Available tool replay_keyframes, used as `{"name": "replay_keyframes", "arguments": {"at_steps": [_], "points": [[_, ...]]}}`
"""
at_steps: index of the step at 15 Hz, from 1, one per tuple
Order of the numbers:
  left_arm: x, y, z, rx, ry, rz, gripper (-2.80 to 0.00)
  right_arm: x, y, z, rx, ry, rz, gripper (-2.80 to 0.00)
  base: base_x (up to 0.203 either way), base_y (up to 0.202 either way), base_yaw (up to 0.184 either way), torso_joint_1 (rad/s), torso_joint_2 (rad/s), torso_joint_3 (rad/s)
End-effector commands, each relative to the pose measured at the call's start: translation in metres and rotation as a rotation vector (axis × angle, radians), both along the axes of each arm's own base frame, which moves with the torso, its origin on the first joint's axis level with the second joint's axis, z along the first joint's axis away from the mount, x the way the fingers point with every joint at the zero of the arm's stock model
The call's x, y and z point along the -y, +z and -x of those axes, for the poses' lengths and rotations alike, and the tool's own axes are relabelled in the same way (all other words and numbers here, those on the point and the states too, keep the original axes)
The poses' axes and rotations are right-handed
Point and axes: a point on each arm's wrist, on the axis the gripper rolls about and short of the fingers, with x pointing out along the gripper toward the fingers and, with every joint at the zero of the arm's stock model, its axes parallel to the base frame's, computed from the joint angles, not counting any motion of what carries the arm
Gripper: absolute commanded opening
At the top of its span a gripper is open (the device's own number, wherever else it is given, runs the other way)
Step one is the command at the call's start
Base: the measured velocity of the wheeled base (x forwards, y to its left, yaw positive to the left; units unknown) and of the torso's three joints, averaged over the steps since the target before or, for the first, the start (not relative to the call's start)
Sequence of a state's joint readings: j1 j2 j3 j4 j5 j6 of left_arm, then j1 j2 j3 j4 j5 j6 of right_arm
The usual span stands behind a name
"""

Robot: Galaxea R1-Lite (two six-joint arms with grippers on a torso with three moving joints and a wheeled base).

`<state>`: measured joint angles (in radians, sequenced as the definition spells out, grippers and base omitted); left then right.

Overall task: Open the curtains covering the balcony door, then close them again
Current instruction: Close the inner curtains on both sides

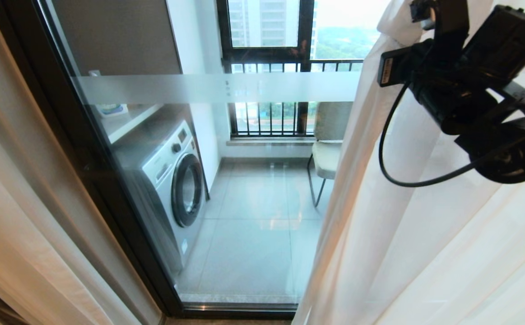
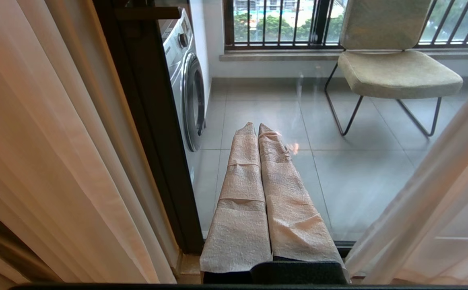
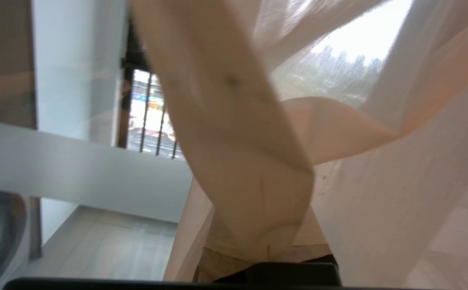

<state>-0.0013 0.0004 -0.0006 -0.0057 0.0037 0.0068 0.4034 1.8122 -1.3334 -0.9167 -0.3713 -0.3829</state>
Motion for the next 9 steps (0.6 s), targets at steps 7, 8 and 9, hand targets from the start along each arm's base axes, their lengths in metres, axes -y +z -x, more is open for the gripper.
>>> {"name": "replay_keyframes", "arguments": {"at_steps": [7,8,9], "points": [[0.000,0.000,0.000,0.002,0.001,0.001,-2.80,0.049,0.011,-0.006,0.061,-0.118,-0.064,-2.80,0.000,0.000,0.000,0.000,0.00,0.000],[0.000,0.000,0.000,0.002,0.000,0.001,-2.80,0.051,0.011,-0.006,0.061,-0.122,-0.063,-2.80,0.000,0.000,0.000,0.000,0.00,0.000],[0.000,0.000,0.000,0.001,0.001,-0.001,-2.80,0.051,0.011,-0.006,0.061,-0.124,-0.063,-2.80,0.000,0.000,0.000,0.000,0.00,0.000]]}}
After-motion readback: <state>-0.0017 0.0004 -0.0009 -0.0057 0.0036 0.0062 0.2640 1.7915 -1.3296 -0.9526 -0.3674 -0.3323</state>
